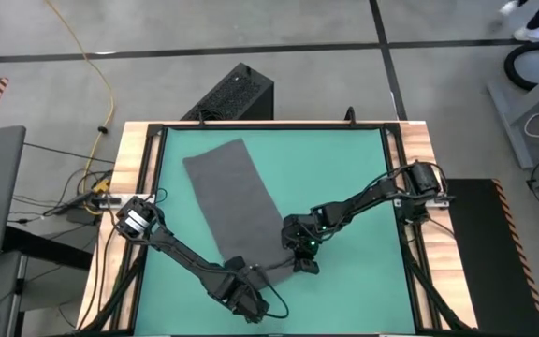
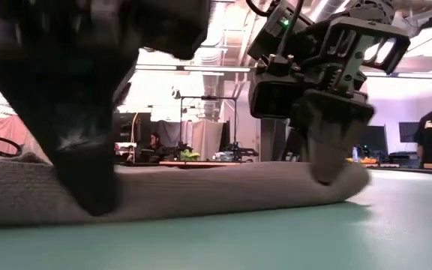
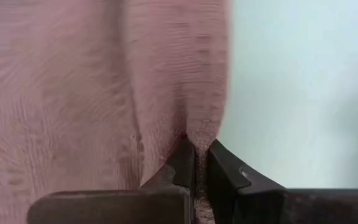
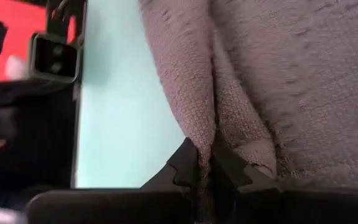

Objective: Roll towel into tight, uniform cylinder
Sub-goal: Roll the gray towel

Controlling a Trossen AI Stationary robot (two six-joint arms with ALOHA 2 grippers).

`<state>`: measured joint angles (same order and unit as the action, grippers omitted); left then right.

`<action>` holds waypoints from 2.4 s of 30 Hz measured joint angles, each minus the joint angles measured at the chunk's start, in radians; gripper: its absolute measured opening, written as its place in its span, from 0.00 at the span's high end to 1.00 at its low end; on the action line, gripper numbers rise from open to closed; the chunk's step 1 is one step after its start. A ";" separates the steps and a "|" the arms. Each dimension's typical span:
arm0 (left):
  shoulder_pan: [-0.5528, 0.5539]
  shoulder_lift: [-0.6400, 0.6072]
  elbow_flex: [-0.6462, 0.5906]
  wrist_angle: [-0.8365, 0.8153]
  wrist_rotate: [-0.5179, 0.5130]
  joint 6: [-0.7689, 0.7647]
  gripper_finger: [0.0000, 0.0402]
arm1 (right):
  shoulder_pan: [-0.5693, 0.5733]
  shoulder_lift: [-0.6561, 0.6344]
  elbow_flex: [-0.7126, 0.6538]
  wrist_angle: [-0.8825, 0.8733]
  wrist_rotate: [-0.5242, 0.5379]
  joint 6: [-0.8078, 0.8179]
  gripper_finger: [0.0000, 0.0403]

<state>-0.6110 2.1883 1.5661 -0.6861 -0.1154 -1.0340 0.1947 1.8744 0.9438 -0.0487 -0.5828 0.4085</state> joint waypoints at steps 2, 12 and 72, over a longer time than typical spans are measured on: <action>0.004 -0.006 -0.002 0.075 0.052 0.022 0.99 | 0.000 0.000 -0.002 -0.008 -0.048 -0.006 0.89; 0.036 -0.010 -0.003 0.171 0.151 0.075 1.00 | 0.000 -0.045 -0.002 -0.056 -0.119 -0.053 0.89; 0.010 -0.009 -0.002 0.360 0.004 -0.099 1.00 | 0.643 -0.085 -0.122 0.234 1.252 -0.609 0.56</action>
<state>-0.6010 2.1792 1.5642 -0.3265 -0.1117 -1.1327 0.8374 1.7890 0.8219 0.1851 0.6695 -0.2004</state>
